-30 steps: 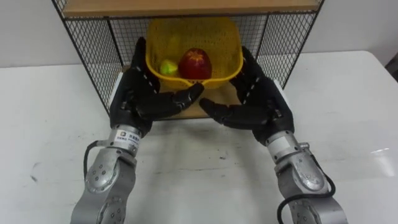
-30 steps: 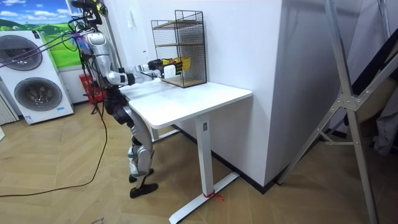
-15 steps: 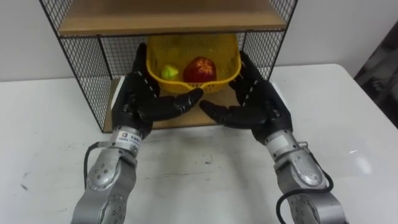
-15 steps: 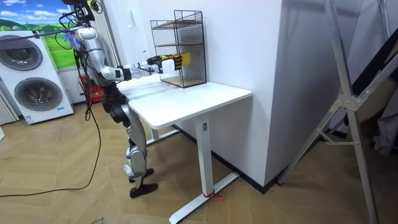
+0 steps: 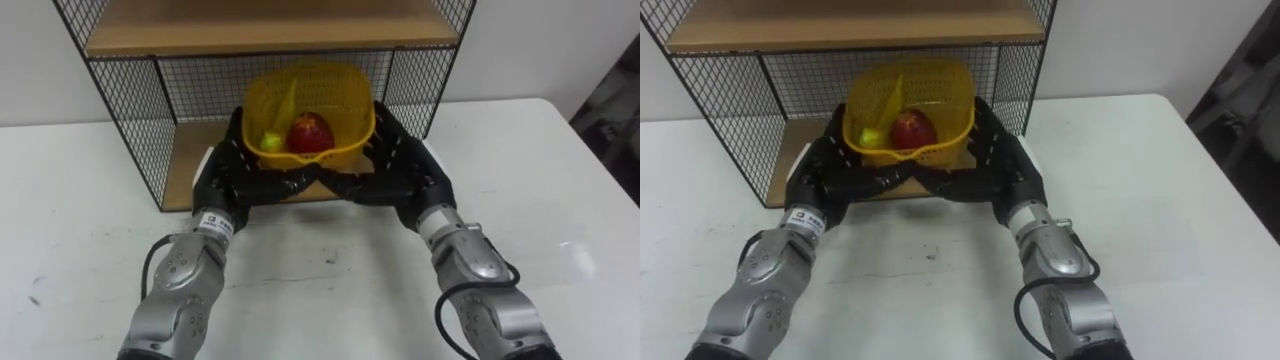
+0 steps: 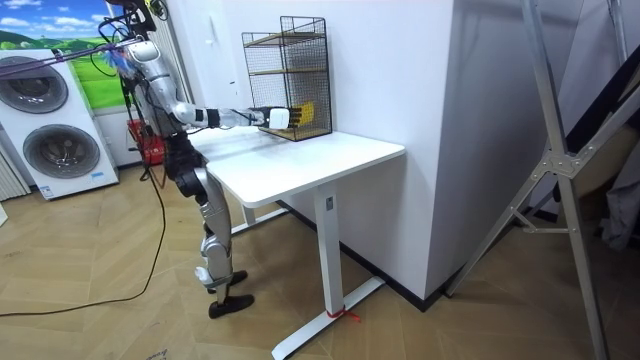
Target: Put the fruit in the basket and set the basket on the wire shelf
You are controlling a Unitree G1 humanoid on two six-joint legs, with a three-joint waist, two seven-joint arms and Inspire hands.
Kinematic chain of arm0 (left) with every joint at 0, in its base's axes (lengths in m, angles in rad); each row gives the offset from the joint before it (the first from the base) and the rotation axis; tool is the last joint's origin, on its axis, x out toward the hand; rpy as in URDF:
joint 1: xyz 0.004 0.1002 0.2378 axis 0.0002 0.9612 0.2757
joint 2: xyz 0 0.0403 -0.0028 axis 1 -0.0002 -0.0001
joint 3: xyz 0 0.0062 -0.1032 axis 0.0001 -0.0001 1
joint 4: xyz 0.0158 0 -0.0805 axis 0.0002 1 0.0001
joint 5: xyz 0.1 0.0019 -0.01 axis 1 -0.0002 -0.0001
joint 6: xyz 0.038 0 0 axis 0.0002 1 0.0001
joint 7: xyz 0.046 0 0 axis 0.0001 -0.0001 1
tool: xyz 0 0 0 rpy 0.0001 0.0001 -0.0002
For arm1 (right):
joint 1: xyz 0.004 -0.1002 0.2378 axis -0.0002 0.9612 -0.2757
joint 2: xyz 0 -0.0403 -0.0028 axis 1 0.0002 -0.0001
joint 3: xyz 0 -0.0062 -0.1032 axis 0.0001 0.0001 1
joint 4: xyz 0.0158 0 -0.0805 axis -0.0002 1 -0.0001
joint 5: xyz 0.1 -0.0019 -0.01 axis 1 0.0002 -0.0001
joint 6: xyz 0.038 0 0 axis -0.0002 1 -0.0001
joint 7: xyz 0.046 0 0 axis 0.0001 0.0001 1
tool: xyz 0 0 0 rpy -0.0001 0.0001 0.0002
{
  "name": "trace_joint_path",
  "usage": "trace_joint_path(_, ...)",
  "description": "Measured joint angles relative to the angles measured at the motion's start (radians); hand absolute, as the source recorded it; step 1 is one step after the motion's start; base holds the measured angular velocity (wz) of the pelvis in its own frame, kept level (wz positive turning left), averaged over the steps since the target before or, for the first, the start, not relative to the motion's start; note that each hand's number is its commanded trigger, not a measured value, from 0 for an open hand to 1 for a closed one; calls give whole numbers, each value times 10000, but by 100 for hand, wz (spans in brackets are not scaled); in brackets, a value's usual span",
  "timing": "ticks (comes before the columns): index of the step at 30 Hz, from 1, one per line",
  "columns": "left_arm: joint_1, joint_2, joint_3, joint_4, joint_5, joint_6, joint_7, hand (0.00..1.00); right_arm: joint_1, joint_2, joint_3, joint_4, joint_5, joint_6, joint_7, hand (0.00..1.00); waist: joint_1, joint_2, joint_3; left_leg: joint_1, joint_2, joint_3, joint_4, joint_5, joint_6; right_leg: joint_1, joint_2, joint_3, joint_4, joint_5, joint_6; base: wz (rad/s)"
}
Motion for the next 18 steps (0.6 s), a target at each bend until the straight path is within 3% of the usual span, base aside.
trace_joint_path(3, -195, -47, 180, 207, 3, 193, 26, 0, -277, 52, 1, 307, -7, 260, -4, 0, -1, 9, 5, 136, -5, 12, -160, 87, -15, 165, -3, -20, -37, 47, -8, 0)
trace_joint_path(8, -291, -90, 355, 435, -105, 294, 205, 0, -1012, 68, -11, 1183, 9, 380, -4, 0, -98, 16, 9, 303, -2, -58, -253, 112, -46, 411, 19, -91, -307, 104, -34, 4)
trace_joint_path(14, -1402, -156, 405, 1447, -55, 676, 426, 0, -2357, 72, -43, 2347, -32, 834, -376, 0, -52, 9, 4, 365, -66, -166, -441, 273, -49, 456, -22, -209, -372, 129, -40, 6)
trace_joint_path(18, -2045, -229, 510, 2044, -58, 983, 452, 0, -2776, 69, -209, 2780, -15, 849, -433, 0, -2, 22, -1, 384, -81, -286, -485, 348, -58, 594, -14, -340, -569, 251, -44, 9)
